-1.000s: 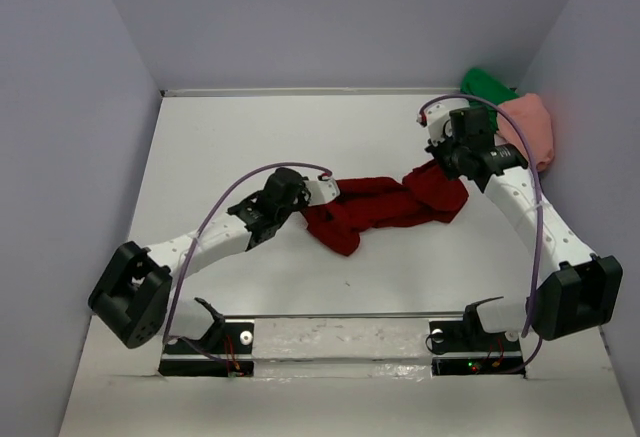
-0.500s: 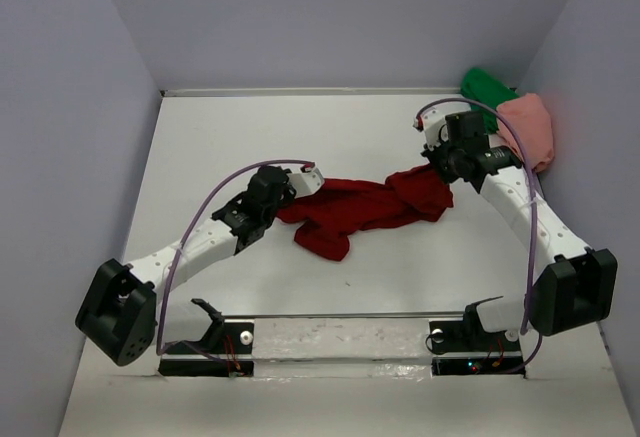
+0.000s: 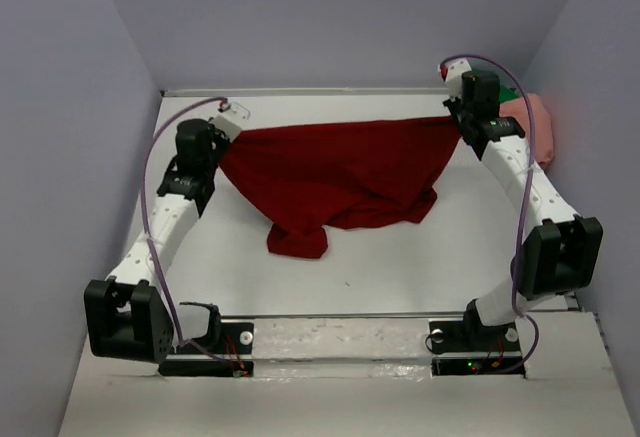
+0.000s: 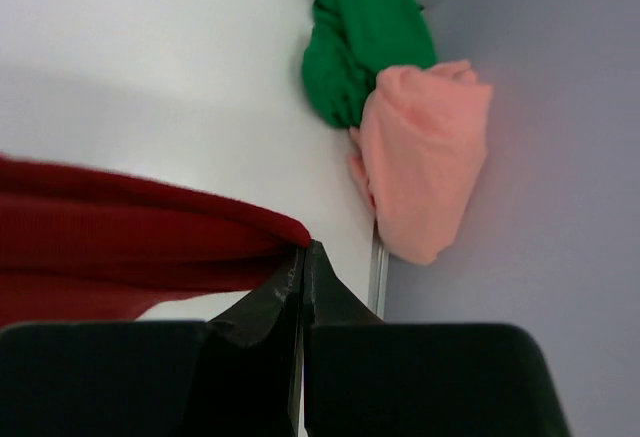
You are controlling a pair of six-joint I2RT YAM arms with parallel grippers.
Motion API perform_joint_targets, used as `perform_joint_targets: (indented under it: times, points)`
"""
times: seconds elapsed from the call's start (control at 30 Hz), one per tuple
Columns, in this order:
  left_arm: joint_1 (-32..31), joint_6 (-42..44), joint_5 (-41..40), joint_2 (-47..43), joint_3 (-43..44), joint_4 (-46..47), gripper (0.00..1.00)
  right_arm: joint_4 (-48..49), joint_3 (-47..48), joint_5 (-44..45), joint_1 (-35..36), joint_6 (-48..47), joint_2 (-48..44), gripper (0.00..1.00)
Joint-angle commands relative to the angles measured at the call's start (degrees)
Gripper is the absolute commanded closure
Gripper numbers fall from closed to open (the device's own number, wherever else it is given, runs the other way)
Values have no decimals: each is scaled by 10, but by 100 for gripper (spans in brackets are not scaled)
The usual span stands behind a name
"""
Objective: Fold and stack the t-shirts
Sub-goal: Flatten out the tshirt
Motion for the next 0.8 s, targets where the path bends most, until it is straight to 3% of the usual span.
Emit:
perform_joint_targets:
  times: [0.0, 0.1, 0.33, 0.5, 0.77]
  points:
    - [99, -66, 96, 28, 132, -7, 100, 61, 132, 30, -24, -2, 36, 100]
    - [141, -77, 148, 65, 241, -47, 100, 30, 232, 7, -30, 9, 76, 100]
    - [143, -95, 202, 73, 334, -107, 100, -31, 328, -87, -30, 50, 39, 100]
    - [143, -102, 237, 8, 328, -115, 100, -66, 289, -172, -30, 70, -85, 100]
    - [143, -93, 326, -162, 264, -125, 100, -91, 184, -166, -30, 60, -284, 100]
